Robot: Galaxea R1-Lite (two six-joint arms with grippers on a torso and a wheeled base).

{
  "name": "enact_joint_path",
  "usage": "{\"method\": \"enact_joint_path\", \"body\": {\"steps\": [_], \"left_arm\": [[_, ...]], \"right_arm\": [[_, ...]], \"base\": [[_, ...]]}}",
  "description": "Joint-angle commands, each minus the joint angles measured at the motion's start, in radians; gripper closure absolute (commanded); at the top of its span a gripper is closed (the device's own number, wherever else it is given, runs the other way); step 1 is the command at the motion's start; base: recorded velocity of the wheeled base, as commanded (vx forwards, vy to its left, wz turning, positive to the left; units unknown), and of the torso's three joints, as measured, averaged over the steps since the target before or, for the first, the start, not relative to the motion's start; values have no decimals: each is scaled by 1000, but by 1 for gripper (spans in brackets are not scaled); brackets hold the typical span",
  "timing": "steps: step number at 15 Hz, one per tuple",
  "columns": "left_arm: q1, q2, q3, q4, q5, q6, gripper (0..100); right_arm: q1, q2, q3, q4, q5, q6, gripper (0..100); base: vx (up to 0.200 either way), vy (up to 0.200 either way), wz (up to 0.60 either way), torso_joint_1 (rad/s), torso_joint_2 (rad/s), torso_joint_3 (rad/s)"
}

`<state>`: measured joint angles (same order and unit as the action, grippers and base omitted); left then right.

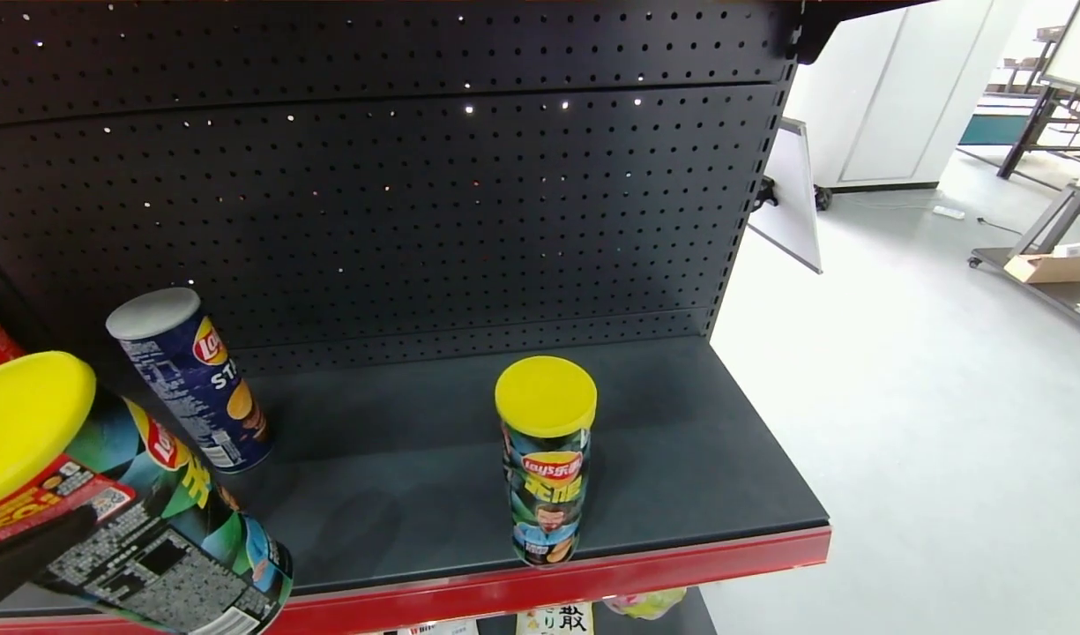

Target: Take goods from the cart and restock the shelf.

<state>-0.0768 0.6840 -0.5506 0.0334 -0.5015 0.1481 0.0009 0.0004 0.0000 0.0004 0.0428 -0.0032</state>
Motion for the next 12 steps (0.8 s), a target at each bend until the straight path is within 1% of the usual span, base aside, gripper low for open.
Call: {"method": "enact_joint_path", "body": {"steps": [1,3,4,5,6,7,9,10,12], "left_arm": [[0,6,-2,0,-2,-1,100],[-1,23,-8,-1,-6,1,100],[-3,35,-11,-1,-29,1,100],[-3,60,-12,-12,-86,4,100],[-3,88,-11,-33,-129,7,100],[-3,109,-11,-43,-141,10,100],[-3,224,-11,-121,-141,38,100],[-3,261,-11,-141,-137,50,100],[-3,367,-12,-201,-111,107,100]], "right_arm": [[1,0,0,1,0,0,0],[1,0,0,1,0,2,0],[1,0,0,1,0,2,0],[1,0,0,1,0,2,0],[1,0,0,1,0,2,0],[1,0,0,1,0,2,0],[1,0,0,0,0,2,0],[1,0,0,1,0,2,0],[1,0,0,1,0,2,0]], "base": [[0,0,0,0,0,0],[0,0,0,0,0,0],[0,0,0,0,0,0],[0,0,0,0,0,0],[0,0,0,0,0,0],[0,0,0,0,0,0],[0,0,0,0,0,0],[0,0,0,0,0,0],[0,0,0,0,0,0]]}}
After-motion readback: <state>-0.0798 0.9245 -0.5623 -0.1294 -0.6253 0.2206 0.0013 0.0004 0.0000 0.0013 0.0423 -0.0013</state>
